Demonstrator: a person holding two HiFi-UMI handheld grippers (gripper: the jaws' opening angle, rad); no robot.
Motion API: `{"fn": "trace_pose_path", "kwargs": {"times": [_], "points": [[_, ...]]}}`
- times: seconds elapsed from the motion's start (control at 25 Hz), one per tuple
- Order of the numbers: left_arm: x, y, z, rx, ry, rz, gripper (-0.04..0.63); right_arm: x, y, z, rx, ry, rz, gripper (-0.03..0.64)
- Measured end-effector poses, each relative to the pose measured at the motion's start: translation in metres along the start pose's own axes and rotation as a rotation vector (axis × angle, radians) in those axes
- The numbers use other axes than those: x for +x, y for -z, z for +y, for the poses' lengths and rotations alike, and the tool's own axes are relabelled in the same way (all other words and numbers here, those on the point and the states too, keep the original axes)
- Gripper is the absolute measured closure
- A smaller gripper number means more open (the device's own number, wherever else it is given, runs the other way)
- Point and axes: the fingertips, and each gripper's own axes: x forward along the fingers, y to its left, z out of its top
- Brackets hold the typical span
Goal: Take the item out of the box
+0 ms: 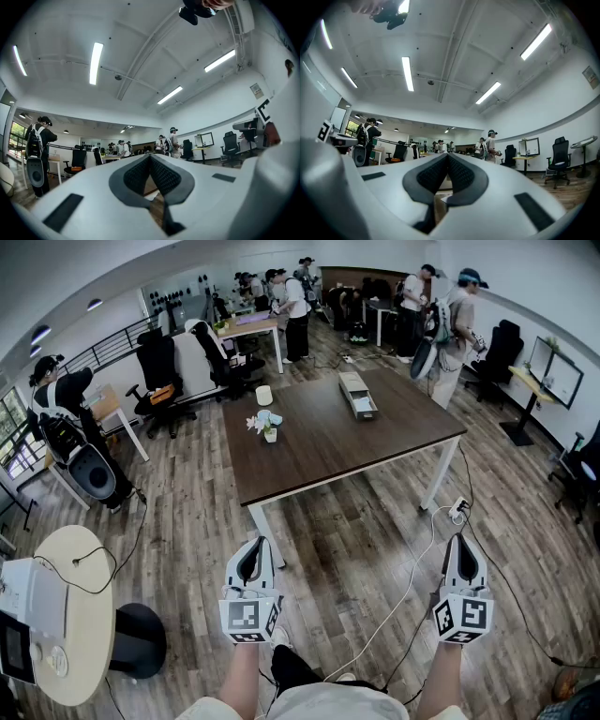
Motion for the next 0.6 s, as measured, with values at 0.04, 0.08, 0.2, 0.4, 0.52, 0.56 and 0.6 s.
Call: {"fn": "trace_pose_path", "kwargs": {"times": [0.04,0.08,0.2,0.4,0.52,0.56,0.6], "points": [[0.0,-0.002,-0.003,0.004,0.0,-0.005,0.595,0.0,0.0,0.0,-0.002,-0.005,-0.001,0.615],[0.001,-0.005,-0.006,0.009,0.001,-0.009,0.595,0.0,0.0,0.0,-0.003,-0.01,-0.002,0.616],[0.004,-0.009,-0.014,0.026,0.009,-0.013,0.595,-0.001,0.0,-0.001,0.002,-0.018,-0.006,0.615],[0.004,-0.007,-0.018,0.032,0.006,-0.013,0.595,-0.001,0.003,-0.001,0.019,-0.025,-0.01,0.617],[0.004,-0.007,-0.022,0.031,0.012,-0.013,0.595,-0.002,0.005,-0.002,0.031,-0.018,-0.009,0.617],[0.005,-0.007,-0.023,0.025,0.013,-0.012,0.595,-0.002,0.005,-0.003,0.037,-0.014,-0.011,0.617],[0.005,-0.006,-0.024,0.022,0.015,-0.01,0.595,-0.002,0.005,-0.005,0.046,-0.009,-0.016,0.617]]}}
